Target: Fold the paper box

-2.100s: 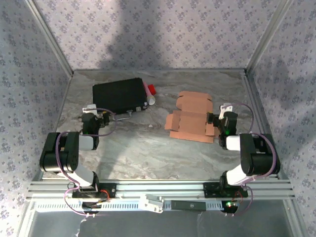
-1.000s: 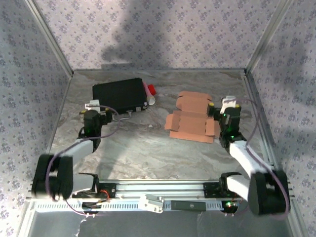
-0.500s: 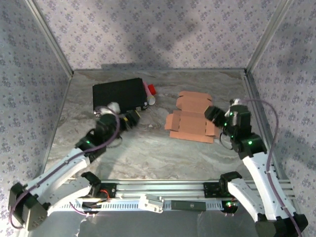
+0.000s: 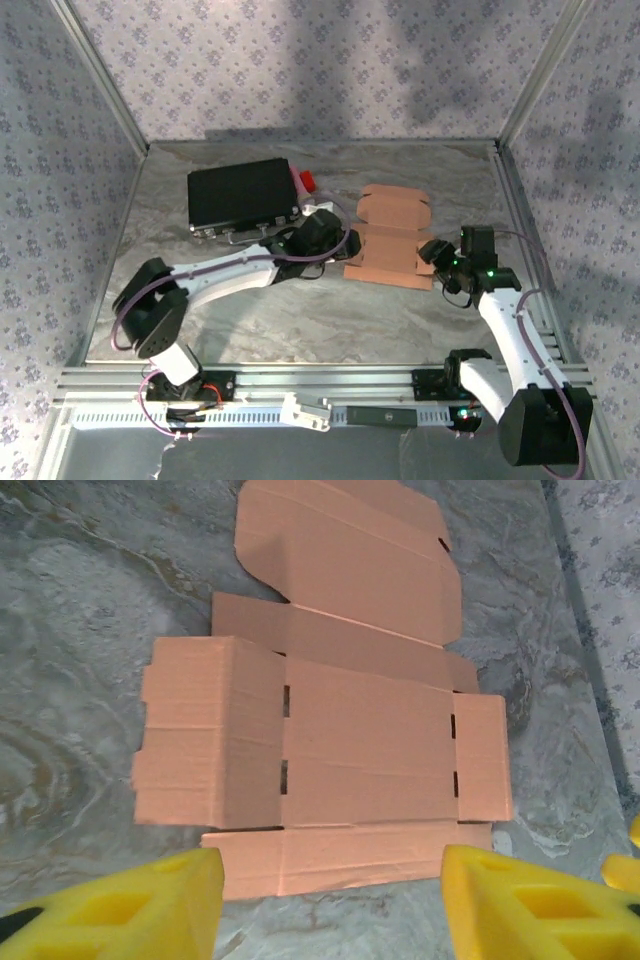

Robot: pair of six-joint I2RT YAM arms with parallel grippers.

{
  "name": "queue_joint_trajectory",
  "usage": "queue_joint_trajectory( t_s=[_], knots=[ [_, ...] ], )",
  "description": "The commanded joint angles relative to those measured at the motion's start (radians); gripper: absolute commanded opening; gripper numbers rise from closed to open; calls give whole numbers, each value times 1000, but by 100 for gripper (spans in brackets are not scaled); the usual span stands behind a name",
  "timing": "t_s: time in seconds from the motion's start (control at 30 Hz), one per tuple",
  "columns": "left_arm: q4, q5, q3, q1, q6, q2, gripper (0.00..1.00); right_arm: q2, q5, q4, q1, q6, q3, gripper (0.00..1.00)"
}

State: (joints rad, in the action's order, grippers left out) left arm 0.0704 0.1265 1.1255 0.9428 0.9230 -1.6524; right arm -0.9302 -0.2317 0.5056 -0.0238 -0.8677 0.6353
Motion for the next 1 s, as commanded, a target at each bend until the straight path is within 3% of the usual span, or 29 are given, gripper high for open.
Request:
queue_joint_trajectory(
  t_s=[0.0,0.23,0.43,0.7,0.97],
  knots=[
    [-79,-35,-72,-4,133,-49,61,24,-67,-53,3,-8,0,68],
    [-370,-7,-126,23,482,-155,59,72,-67,-24,3,9,-4,68],
    [-464,35,-175,28,636,-197,57,123,-70,-19,3,2,-28,68],
    [-489,79,-225,39,704,-206,56,125,-72,-22,5,-3,-28,68],
    [-614,79,-218,31,739,-279,48,138,-80,-23,1,-7,-39,68]
  ],
)
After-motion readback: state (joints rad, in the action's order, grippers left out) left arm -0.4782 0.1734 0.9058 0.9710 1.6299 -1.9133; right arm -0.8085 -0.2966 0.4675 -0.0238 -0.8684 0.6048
